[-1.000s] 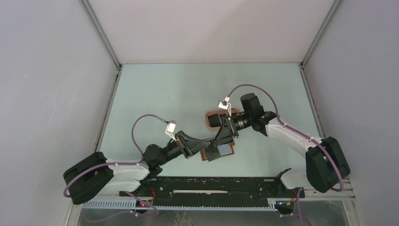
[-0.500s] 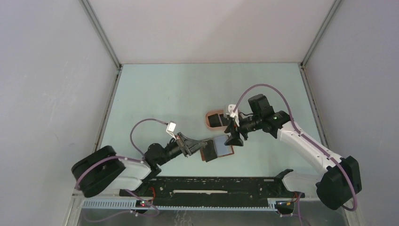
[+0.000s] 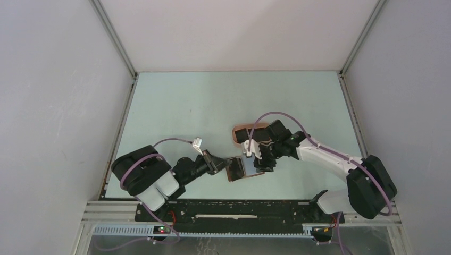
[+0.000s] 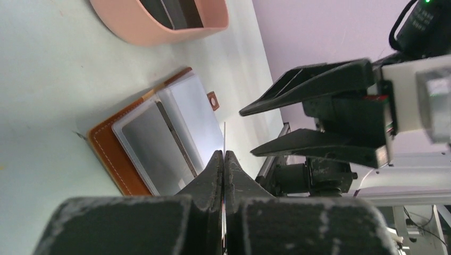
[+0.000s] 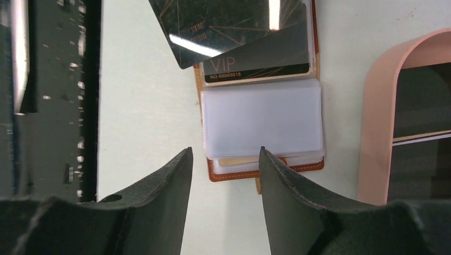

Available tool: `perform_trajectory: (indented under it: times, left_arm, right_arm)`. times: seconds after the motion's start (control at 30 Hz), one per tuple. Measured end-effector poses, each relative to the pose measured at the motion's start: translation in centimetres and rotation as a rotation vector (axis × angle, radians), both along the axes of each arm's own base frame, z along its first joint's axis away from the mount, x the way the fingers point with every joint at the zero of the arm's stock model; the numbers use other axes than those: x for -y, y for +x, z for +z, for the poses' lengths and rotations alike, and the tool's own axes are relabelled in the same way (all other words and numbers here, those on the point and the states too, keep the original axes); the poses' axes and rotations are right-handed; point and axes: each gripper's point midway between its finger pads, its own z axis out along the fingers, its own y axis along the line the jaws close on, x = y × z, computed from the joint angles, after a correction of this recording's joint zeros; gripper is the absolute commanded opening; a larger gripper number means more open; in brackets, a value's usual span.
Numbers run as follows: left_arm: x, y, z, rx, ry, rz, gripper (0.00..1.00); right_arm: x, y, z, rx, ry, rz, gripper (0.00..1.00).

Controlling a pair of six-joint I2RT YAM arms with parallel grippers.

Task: Put the credit cards into the card holder
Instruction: Insert the credit card into the card holder.

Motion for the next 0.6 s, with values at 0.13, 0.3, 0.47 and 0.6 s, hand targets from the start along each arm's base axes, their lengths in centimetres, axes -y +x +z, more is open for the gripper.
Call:
perform_trajectory:
  times: [0.13, 0.3, 0.47, 0.6]
  left_arm:
    - [0.0, 1.1, 0.0, 0.008, -0.001, 0.044, 0.0]
    - [0.0, 2.5, -0.2, 0.009, 0.008, 0.096, 0.0]
    - [0.0, 3.1, -0.4, 0.01, 0.009, 0.125, 0.0]
    - [0.0, 3.3, -1.1, -0.012, 0.02, 0.13, 0.0]
  right_arm:
    - [-0.1, 0.5, -1.8, 0.057, -0.066, 0.017, 0.59]
    - [0.2, 1.6, -3.2, 0.108, -0.131, 0.008, 0.6]
    - [0.4, 2.2, -3.3, 0.137, -0.148, -0.007, 0.6]
    - [0.5, 2.6, -3.3, 0.154, -0.156, -0.017, 0.6]
